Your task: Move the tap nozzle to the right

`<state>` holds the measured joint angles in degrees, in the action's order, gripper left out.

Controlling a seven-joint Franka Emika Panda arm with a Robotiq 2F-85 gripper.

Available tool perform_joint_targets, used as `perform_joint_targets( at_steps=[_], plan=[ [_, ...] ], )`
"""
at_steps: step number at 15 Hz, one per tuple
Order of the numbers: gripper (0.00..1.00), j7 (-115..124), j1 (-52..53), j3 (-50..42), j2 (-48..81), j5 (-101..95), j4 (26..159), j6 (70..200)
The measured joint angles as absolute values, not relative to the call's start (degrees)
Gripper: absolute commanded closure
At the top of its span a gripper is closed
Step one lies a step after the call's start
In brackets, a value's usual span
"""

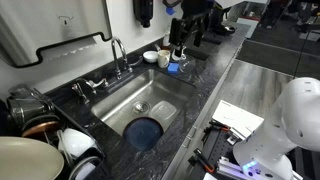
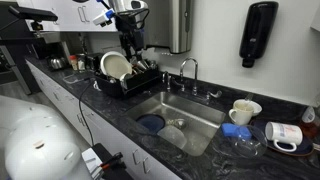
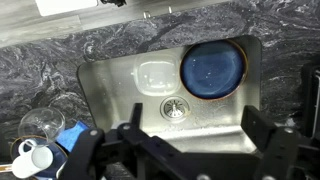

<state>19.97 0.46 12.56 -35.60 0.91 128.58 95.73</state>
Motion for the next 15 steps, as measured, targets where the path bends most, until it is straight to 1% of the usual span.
perform_joint_targets(
  at_steps=[11, 15],
  plan=[
    [0.00, 20.0, 0.5, 12.6, -35.6, 0.9, 128.6, 95.7],
    [0.00, 20.0, 0.6, 12.5, -35.3, 1.1, 128.9, 98.3]
  ],
)
